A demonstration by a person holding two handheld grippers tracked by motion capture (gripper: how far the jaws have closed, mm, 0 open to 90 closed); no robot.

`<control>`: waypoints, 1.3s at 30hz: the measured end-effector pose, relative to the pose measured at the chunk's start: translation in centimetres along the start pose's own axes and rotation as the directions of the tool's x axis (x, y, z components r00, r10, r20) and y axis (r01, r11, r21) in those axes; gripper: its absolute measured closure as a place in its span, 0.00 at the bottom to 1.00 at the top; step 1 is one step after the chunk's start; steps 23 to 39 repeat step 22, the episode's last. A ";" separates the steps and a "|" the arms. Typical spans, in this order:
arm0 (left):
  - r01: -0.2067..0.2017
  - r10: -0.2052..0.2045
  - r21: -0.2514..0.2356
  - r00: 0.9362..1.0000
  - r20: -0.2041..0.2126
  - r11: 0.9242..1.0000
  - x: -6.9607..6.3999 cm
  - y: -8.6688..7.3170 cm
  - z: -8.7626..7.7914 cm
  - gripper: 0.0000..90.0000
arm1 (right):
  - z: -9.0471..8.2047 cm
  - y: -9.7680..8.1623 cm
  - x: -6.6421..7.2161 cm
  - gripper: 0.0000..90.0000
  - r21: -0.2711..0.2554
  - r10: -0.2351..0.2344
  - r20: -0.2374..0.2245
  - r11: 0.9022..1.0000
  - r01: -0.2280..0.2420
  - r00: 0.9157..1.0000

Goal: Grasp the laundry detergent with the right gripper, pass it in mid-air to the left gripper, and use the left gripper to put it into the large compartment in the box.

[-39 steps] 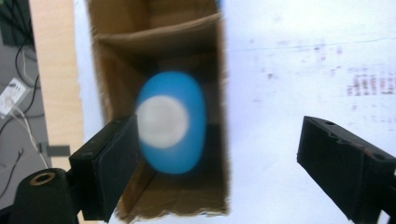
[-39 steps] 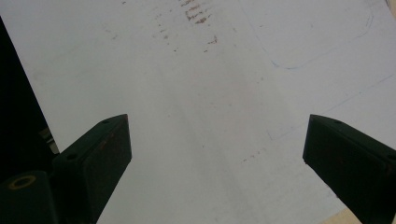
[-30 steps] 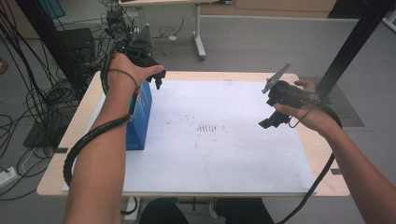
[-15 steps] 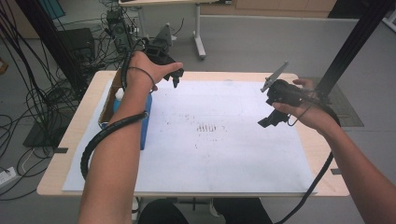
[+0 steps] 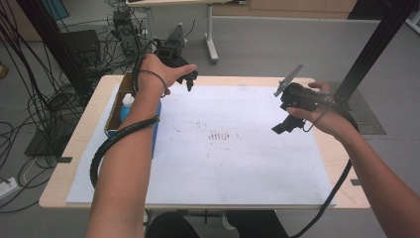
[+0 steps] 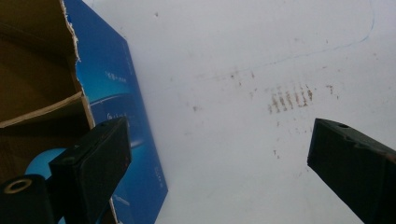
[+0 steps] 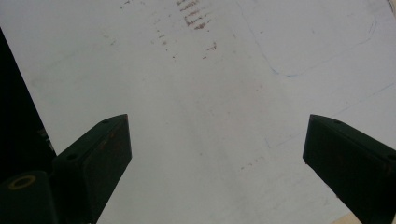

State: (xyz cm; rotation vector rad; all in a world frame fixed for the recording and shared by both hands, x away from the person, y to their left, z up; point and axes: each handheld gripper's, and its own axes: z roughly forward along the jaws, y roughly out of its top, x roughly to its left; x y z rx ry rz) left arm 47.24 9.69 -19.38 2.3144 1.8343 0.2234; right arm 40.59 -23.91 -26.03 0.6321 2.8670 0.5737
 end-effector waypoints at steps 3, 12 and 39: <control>-0.001 0.001 0.001 1.000 -0.002 1.000 0.0 0.0 -0.1 0.08 | 0.1 0.0 0.1 0.09 0.003 -0.002 -0.003 1.000 0.002 1.000; 0.002 -0.002 -0.013 1.000 0.008 1.000 0.1 -0.1 -0.4 0.07 | 0.2 0.1 0.2 0.09 0.007 -0.001 -0.004 1.000 0.001 1.000; -0.003 0.003 -0.022 1.000 0.010 1.000 -0.1 -0.1 -0.1 0.07 | 0.4 -0.6 0.1 0.09 0.008 0.010 -0.010 1.000 -0.010 1.000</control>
